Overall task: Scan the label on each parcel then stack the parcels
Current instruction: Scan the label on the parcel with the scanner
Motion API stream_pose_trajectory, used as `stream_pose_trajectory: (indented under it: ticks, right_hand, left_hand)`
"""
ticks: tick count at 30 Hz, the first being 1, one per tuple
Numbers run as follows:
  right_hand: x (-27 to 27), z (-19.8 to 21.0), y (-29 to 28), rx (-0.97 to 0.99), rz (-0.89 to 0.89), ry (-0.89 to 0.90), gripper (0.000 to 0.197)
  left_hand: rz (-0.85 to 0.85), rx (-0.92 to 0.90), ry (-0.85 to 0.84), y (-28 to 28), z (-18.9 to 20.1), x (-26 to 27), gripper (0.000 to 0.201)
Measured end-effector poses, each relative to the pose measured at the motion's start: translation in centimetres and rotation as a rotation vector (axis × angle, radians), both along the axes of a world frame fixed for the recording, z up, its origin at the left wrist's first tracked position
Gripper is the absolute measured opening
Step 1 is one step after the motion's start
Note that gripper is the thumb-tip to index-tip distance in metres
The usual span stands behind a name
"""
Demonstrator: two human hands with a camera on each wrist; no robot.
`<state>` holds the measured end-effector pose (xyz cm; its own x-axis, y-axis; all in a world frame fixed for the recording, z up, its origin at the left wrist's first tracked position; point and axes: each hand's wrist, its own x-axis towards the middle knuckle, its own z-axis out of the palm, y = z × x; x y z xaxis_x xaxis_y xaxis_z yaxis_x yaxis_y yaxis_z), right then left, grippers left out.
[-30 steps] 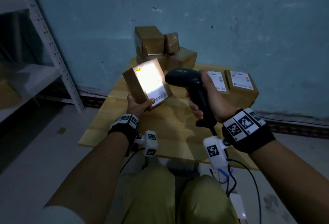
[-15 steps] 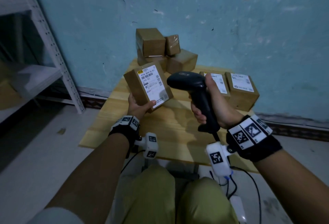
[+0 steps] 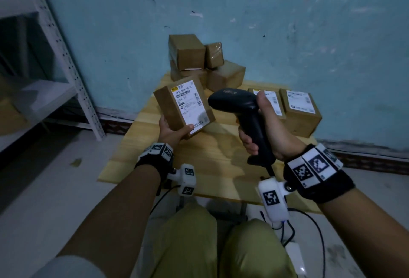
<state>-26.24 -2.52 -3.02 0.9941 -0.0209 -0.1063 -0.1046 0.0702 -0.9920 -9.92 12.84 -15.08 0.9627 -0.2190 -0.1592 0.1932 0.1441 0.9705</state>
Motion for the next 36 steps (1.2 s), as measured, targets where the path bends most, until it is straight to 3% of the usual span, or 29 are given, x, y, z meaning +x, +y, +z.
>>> stream_pose_trajectory:
  ticks: [7,10,13,15,18,22,26,36]
  right_hand:
    - [0.4,-0.6,-0.4,0.046,-0.004,0.026,0.070]
    - [1.0,-1.3,-1.0,0.015,-0.027,0.039,0.067]
    - [1.5,-1.3,-1.5,-0.036,-0.126,-0.027,0.041]
    - [1.7,-0.9,-2.0,-0.135,-0.232,-0.063,0.018]
    - [1.5,-0.1,-3.0,-0.192,-0.381,-0.110,0.005]
    - [0.5,0.3,-5.0,-0.130,-0.545,-0.117,0.011]
    - [-1.2,-0.4,-7.0,-0.049,-0.570,-0.107,0.012]
    - [-9.1,-0.2,-9.7,-0.072,-0.726,-0.162,0.018]
  left_hand:
    - [0.034,-0.060,0.074,-0.5,0.8,0.2,0.085]
    - [-0.075,-0.284,0.197,-1.6,2.1,0.0,0.063]
    - [-0.246,-0.369,0.213,-3.8,4.2,-0.5,0.041]
    - [-0.299,-0.361,0.201,-5.2,5.7,-0.9,0.040]
    - [-0.322,-0.344,0.185,-6.5,7.3,-1.2,0.046]
    - [-0.393,-0.298,0.175,-8.7,8.0,-2.3,0.048]
    - [-0.428,-0.279,0.162,-11.1,8.3,-4.5,0.041]
    - [-0.561,-0.312,0.188,-16.2,8.8,-12.0,0.047]
